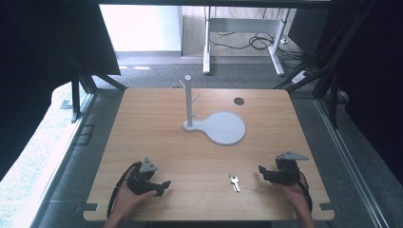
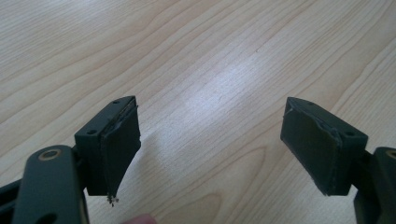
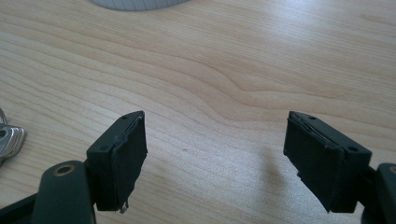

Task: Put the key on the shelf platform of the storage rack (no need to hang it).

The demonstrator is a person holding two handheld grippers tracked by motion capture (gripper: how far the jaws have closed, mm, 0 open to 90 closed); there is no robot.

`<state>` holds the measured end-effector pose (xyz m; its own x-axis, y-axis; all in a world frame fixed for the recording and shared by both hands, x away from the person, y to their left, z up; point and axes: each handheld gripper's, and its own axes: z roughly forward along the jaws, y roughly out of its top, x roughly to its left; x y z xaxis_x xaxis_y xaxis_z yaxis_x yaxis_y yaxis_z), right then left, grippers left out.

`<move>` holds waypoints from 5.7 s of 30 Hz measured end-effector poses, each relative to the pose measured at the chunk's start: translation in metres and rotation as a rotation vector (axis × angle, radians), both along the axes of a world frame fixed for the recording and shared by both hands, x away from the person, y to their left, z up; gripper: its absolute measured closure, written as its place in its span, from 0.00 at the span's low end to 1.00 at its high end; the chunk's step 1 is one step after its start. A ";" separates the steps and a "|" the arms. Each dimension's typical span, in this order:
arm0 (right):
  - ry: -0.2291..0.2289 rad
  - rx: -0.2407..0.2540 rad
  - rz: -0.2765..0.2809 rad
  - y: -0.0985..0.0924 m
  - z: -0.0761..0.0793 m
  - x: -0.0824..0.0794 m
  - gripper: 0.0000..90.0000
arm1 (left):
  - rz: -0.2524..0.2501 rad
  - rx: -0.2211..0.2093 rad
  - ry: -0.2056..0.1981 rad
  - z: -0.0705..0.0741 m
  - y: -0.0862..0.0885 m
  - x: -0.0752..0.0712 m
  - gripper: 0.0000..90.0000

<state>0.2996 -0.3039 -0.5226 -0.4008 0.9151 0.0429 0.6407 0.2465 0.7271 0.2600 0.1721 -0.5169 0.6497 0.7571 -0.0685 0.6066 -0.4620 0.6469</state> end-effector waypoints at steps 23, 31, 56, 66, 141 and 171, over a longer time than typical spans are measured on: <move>0.025 0.023 0.043 -0.002 0.007 -0.002 0.36 | -0.003 -0.006 -0.004 0.003 0.000 -0.002 0.22; 0.013 0.012 0.057 -0.002 0.010 -0.003 0.39 | -0.002 -0.002 0.004 0.002 -0.001 -0.002 0.22; 0.124 -0.051 0.174 0.007 0.035 -0.003 0.48 | 0.023 -0.009 0.000 0.004 0.004 -0.002 0.23; 0.154 -0.078 0.280 0.021 0.072 0.000 0.52 | 0.019 -0.009 -0.006 0.007 0.004 -0.004 0.23; 0.464 -0.244 0.518 0.129 0.044 0.035 0.73 | 0.004 -0.002 0.009 0.003 0.001 -0.003 0.23; 0.519 -0.279 0.503 0.142 0.029 0.049 0.82 | -0.008 0.006 0.018 0.000 -0.002 -0.003 0.23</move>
